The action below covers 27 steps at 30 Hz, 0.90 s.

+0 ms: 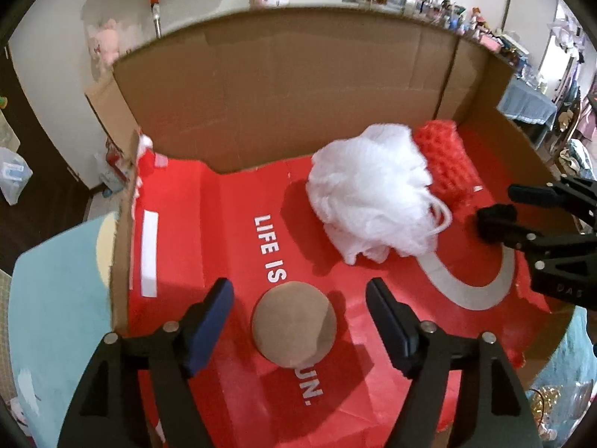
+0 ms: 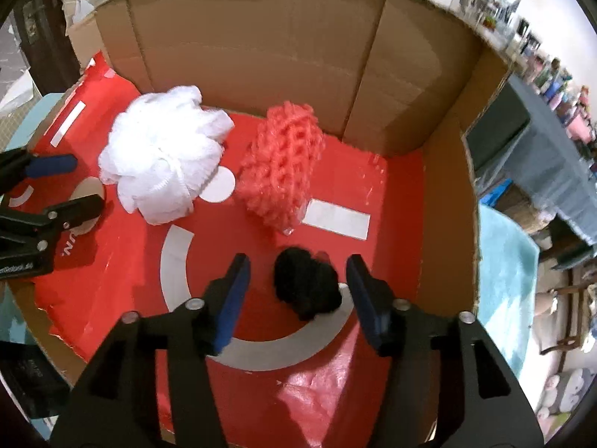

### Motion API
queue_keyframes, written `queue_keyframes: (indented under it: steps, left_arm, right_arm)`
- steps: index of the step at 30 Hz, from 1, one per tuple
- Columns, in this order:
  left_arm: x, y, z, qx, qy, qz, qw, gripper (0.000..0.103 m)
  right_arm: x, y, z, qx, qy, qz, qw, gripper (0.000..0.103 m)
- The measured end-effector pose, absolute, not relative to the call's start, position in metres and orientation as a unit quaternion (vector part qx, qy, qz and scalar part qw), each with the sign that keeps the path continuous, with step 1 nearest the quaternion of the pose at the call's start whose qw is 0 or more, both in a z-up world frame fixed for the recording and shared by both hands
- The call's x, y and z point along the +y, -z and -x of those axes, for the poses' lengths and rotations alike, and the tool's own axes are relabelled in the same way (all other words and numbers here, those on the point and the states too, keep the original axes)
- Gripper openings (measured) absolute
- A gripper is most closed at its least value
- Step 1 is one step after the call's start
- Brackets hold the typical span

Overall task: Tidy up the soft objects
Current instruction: 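Open both tools to release the sponge and black ball in the box, then withdraw both open tools from the box back over the table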

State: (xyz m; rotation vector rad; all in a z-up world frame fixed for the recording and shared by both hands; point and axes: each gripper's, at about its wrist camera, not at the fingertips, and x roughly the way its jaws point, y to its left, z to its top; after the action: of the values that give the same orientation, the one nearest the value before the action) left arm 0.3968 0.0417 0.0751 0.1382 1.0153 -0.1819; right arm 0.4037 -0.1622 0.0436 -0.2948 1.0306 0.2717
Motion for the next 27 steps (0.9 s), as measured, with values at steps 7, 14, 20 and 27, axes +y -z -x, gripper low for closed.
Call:
queue_keyframes:
  steps: [7,14,20,27]
  left_arm:
    - [0.033,-0.120,-0.353,0.438,0.087,-0.063,0.892,0.092]
    - [0.029,-0.176,-0.283,0.364,0.103,-0.050,0.924,0.103]
    - [0.026,-0.207,-0.211,0.304,0.119,-0.015,0.945,0.103]
    - [0.026,-0.219,-0.130,0.239,0.111,0.006,0.965,0.103]
  right_arm:
    - [-0.157,-0.080,-0.372,0.458,-0.130,0.133,0.869,0.061]
    - [-0.174,-0.143,-0.307,0.393,-0.130,0.116,0.903,0.077]
    - [-0.186,-0.187,-0.235,0.331,-0.139,0.094,0.929,0.081]
    - [-0.198,-0.211,-0.144,0.257,-0.147,0.086,0.951,0.086]
